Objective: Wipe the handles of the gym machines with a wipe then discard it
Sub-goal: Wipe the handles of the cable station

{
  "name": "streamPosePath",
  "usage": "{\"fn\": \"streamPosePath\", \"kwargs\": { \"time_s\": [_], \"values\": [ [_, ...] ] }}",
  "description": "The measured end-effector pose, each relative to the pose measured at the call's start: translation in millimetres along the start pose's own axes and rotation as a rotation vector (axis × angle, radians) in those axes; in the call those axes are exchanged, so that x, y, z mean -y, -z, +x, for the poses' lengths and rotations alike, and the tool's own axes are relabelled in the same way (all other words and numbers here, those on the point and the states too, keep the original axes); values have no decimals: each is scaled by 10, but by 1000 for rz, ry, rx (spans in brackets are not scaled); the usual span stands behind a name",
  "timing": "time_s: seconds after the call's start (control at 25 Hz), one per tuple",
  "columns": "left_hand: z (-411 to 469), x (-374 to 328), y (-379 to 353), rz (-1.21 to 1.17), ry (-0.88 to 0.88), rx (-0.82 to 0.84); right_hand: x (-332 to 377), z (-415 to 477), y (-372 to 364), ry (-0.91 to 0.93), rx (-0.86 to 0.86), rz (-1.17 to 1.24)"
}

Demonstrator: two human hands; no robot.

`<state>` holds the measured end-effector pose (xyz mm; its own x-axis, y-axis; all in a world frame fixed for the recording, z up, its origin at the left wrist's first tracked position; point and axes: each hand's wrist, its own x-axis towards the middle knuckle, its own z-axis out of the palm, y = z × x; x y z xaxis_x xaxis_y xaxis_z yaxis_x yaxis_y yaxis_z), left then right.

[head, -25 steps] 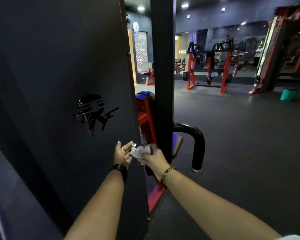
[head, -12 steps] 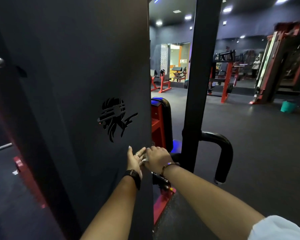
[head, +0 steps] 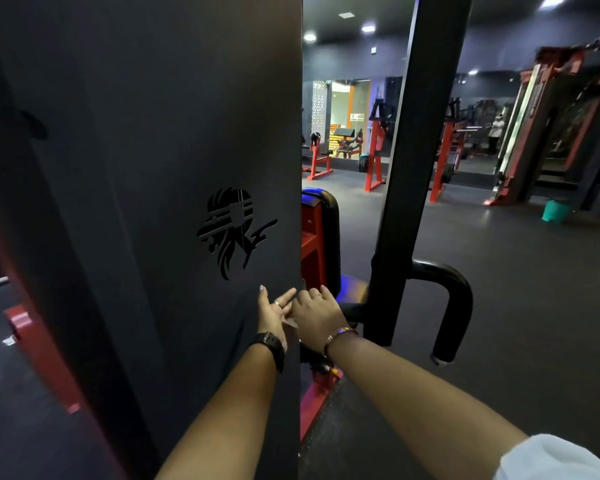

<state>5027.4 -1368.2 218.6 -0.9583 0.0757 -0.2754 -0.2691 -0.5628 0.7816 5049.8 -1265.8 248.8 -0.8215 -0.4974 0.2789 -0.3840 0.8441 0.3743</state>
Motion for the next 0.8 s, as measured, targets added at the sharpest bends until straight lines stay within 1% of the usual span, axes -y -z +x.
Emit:
{"fn": "streamPosePath", "kwargs": {
  "time_s": [0.04,0.08,0.12,0.16,0.2,0.24,0.28,0.32,0.36,0.44,0.48,0.56,0.6,0.68,0.72,0.8],
  "values": [
    [-6,-15,-9,-2,12,3,-2,30,15,20,73,14],
    [2,-24,-13,14,18,4,-34,22,-2,104,47,-5],
    [10,-23,-8,46,17,-3,-82,-24,-28,220,-53,-64],
    [18,-12,-4,73,12,-8,-143,-102,-68,297,-177,-126],
    [22,1,-8,85,4,-7,-202,-196,-101,320,-268,-141],
    [26,15,-20,83,-7,0,-252,-275,-129,306,-329,-136],
    [26,31,-40,77,-14,9,-285,-353,-164,238,-342,-140],
    [31,44,-69,69,-18,24,-293,-414,-194,128,-315,-152],
    [28,48,-97,63,-20,40,-266,-447,-205,14,-250,-136],
    [24,46,-159,62,-22,61,-136,-502,-248,-201,-168,-59],
    [25,44,-184,61,-20,64,-57,-522,-268,-268,-151,0],
    [-5,49,-237,91,-13,64,64,-499,-272,-289,-177,55],
    [-11,61,-256,121,-16,66,79,-470,-264,-238,-207,45],
    [-23,81,-280,168,-42,39,9,-423,-213,-121,-226,-73],
    [-31,82,-281,166,-51,26,-43,-423,-165,-134,-205,-137],
    [-24,82,-295,122,-82,26,-131,-497,-126,-306,-158,-150]
  ]
}}
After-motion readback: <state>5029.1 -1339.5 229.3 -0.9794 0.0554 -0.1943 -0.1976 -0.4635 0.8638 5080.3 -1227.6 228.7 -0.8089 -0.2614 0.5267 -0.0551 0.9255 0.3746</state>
